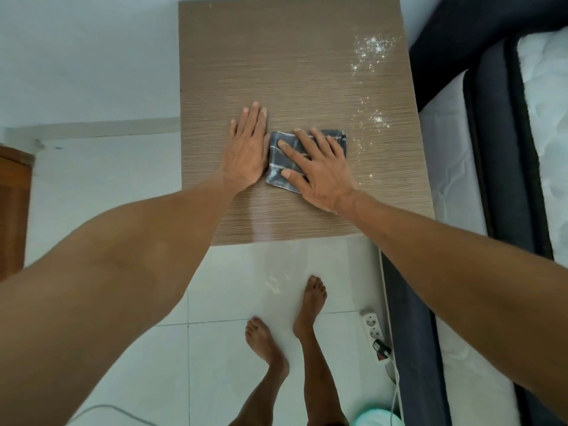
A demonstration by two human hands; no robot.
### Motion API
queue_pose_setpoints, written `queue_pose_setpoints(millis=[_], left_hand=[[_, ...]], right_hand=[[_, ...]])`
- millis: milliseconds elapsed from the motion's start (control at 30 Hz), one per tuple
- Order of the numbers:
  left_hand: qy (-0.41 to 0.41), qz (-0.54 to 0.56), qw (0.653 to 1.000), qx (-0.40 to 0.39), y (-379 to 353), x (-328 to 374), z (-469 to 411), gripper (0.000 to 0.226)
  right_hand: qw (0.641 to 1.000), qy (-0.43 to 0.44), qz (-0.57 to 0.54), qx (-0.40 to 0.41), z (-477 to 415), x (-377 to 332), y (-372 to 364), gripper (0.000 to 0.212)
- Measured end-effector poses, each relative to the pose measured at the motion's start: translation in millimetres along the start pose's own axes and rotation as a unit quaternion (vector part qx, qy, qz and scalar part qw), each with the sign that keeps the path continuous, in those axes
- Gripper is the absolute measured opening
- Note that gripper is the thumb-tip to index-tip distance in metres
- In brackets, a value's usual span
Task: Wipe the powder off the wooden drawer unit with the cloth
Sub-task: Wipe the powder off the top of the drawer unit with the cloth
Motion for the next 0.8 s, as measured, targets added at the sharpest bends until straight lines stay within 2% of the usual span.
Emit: queue_pose_setpoints(millis=[400, 567, 633, 800], left_hand=[[-0.018, -0.004, 0.999, -0.033, -9.1, 1.4, 37.2, 0.056], [-0.011, -0.009, 0.999, -0.051, -6.6, 6.7, 41.4, 0.057], [-0.009, -0.01, 0.998, -0.057, -6.0, 11.0, 43.0, 0.057], [-0.006, -0.014, 0.998, -0.053, -4.8, 28.7, 38.3, 0.057]], right_hand=[[0.997, 0.062, -0.018, 0.04, 77.6, -60.6, -18.2, 0.053], [0.992, 0.108, 0.017, 0.064, 105.2, -83.8, -19.4, 0.068], [0.989, 0.137, 0.034, 0.05, 118.2, -90.3, -22.0, 0.079], [0.957, 0.284, 0.052, -0.008, 144.8, -91.8, -21.9, 0.083]])
Point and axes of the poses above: each hand's wrist, its own z-axis away from the middle knuckle, its own y-axis out of the back of the hand, x = y × z, the point moved 8 cm from there along -z, towards the middle knuckle, and after that the axes turned 2 degrees about -x, right-handed, at the moved point
